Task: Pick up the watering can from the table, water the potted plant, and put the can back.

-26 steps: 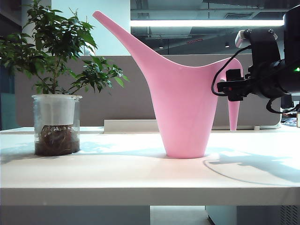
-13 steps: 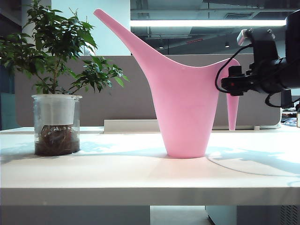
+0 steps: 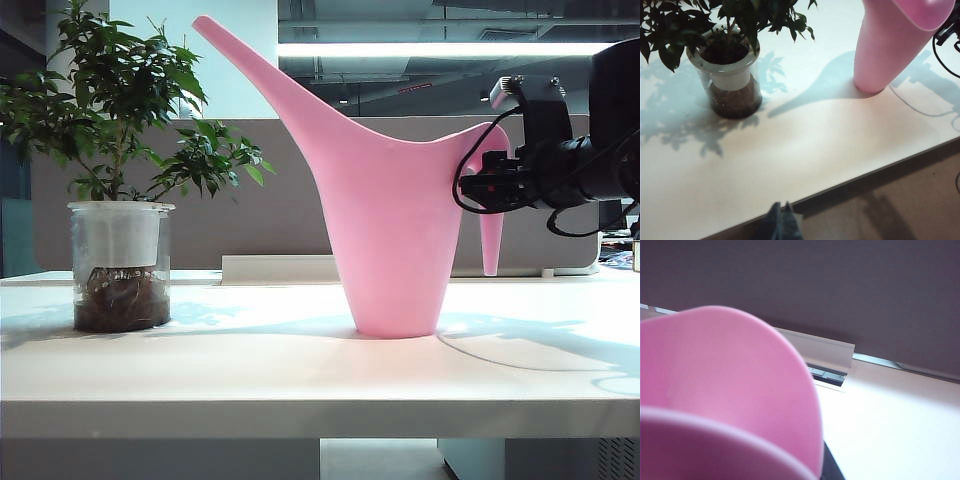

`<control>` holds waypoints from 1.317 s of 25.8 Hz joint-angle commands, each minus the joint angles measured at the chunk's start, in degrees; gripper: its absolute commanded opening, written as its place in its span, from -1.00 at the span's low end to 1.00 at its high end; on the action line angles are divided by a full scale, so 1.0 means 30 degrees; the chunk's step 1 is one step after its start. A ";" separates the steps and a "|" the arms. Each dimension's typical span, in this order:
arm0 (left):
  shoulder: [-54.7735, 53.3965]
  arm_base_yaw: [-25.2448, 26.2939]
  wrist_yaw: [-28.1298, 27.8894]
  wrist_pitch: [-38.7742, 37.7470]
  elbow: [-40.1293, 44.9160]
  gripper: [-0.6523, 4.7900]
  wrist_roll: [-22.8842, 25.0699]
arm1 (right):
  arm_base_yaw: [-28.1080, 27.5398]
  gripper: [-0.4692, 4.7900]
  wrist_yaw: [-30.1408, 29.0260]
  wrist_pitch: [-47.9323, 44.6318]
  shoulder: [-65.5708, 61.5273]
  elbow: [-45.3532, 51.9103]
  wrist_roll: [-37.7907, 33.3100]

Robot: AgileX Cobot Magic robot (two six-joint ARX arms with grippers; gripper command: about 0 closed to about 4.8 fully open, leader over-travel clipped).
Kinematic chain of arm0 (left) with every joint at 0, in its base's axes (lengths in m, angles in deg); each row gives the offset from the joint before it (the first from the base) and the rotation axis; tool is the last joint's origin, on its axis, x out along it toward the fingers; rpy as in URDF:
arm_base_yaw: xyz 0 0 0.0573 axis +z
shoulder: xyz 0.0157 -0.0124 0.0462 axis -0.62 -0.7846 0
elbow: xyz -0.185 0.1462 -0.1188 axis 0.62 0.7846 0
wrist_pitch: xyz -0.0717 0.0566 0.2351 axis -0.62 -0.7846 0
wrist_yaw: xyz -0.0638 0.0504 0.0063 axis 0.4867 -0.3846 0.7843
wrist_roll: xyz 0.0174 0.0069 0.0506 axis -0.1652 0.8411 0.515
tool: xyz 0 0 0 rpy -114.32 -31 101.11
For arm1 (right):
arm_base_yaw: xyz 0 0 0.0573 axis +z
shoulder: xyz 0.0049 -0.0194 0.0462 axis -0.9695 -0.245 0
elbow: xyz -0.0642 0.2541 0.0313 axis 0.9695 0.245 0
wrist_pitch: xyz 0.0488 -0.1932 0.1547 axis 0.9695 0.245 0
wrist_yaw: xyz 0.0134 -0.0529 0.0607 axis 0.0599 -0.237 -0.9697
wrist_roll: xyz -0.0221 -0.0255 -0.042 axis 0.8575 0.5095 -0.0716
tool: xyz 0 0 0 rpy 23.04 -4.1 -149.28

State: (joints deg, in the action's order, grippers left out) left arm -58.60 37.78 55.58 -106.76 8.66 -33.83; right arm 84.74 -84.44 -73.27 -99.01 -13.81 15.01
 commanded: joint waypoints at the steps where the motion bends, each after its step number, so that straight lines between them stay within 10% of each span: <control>1: 0.0036 0.0000 0.0073 0.0335 -0.0015 -0.78 -0.0044 | 0.0007 -0.84 -0.0029 -0.0517 0.0933 -0.0189 0.0022; 8: 0.0036 0.0000 0.0087 0.0393 -0.0015 -0.78 -0.0051 | 0.0015 -0.84 0.1843 0.2448 0.4976 -0.1778 0.0408; 18: 0.0036 0.0000 0.0138 0.0466 -0.0015 -0.78 -0.0051 | 0.2040 -0.84 0.4233 1.4557 0.6564 -1.0870 0.8444; 34: 0.0066 0.0000 0.0146 0.0459 -0.0022 -0.78 -0.0051 | 0.5654 -0.84 1.0462 1.5759 0.3002 -1.6859 1.6837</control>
State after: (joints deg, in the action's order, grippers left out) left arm -58.47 37.82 55.80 -106.12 8.66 -33.92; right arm 101.60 -53.49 -21.84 -91.08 -63.38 64.65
